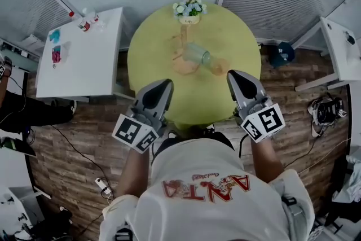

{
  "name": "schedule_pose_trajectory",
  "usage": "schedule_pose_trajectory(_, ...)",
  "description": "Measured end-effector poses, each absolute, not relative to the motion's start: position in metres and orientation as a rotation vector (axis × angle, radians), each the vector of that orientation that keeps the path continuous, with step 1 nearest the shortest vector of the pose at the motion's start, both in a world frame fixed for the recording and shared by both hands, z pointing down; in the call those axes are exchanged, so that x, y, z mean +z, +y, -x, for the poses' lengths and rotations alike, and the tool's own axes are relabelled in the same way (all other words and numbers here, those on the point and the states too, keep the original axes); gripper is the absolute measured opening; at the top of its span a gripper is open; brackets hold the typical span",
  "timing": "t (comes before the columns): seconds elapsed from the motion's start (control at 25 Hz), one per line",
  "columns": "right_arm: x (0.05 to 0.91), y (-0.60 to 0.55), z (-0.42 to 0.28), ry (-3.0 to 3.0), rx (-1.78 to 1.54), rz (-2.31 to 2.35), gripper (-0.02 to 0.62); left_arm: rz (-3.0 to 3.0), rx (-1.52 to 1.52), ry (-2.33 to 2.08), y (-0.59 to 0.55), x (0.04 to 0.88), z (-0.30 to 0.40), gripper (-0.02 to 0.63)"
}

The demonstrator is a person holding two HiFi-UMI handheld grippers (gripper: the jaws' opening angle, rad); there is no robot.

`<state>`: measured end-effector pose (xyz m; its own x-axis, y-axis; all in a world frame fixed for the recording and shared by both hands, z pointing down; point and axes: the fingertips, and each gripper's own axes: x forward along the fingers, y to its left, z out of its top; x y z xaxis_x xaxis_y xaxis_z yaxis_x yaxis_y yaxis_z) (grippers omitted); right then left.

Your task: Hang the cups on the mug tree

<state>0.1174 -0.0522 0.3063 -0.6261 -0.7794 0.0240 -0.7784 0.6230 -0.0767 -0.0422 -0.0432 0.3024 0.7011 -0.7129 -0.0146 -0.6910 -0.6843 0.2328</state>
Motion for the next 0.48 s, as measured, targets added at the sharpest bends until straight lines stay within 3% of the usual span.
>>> schedule_pose_trajectory(0.48, 0.306, -0.059, -0.14, 2.751, -0.127, 1.433, 0.002, -2.702, -0.2, -1.13, -0.039, 0.302, 0.037, 0.009)
